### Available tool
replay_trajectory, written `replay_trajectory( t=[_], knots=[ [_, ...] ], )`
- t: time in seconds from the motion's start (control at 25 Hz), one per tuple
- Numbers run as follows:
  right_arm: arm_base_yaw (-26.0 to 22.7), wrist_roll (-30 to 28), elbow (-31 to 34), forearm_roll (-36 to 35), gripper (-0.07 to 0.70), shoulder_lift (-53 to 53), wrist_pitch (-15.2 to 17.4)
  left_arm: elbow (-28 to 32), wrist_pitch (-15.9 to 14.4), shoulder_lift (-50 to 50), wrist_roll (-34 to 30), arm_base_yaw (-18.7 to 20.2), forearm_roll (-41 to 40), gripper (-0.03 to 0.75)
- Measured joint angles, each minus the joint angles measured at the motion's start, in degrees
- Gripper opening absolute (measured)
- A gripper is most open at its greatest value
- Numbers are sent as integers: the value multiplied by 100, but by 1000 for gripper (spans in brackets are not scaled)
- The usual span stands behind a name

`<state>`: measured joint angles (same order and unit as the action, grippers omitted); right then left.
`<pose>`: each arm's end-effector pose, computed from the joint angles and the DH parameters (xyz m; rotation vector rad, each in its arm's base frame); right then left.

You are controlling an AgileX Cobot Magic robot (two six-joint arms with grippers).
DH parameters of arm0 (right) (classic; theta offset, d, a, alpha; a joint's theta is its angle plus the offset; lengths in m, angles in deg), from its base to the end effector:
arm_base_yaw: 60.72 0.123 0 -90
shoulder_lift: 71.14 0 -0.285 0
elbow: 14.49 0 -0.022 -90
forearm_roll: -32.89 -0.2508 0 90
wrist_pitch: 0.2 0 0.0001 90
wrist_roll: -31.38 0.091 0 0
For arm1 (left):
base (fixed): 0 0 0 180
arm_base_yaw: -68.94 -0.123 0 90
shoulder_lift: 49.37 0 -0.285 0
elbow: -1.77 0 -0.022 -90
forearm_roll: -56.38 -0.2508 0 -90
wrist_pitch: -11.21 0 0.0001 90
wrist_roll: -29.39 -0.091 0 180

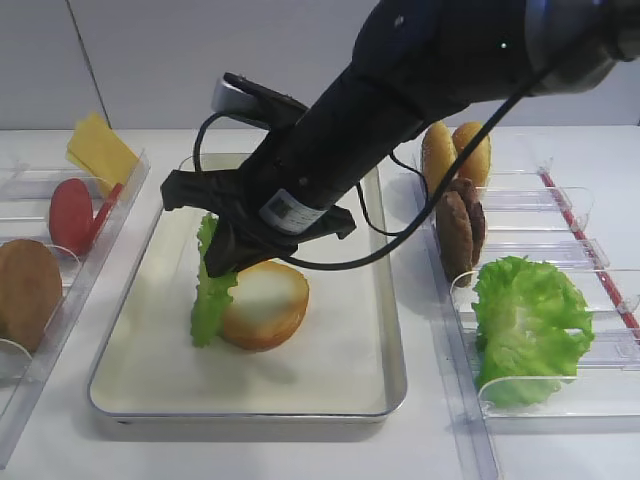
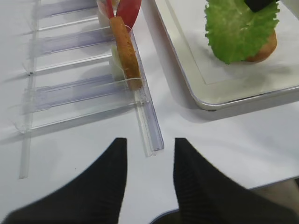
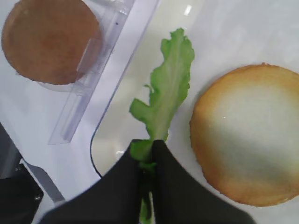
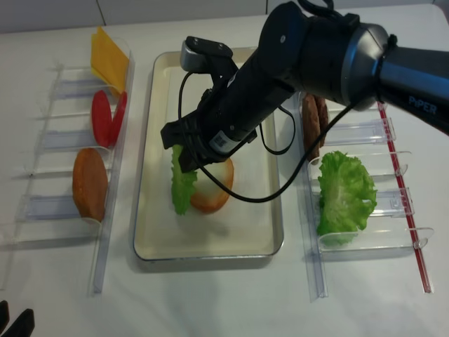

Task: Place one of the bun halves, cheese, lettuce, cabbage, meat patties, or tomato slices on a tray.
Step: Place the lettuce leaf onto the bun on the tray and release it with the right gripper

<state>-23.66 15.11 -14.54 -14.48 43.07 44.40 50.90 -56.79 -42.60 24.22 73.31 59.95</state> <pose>0.2877 0.2762 0.2343 -0.5865 2.6717 1.0454 -0.0127 -0.0043 0.2647 0.1878 2.1533 -0.0679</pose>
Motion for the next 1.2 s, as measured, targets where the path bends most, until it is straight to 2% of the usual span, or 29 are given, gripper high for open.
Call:
replay_trajectory(
  t=[0.32, 0.76, 1.2],
  knots=[
    [0, 600, -14, 1030, 56, 17, -46, 0, 0, 0, 0, 0, 0, 234],
    [0, 1085, -14, 1868, 56, 17, -97, 0, 0, 0, 0, 0, 0, 234],
    [0, 1181, -14, 1968, 56, 227, -86, 0, 0, 0, 0, 0, 0, 232]
  ],
)
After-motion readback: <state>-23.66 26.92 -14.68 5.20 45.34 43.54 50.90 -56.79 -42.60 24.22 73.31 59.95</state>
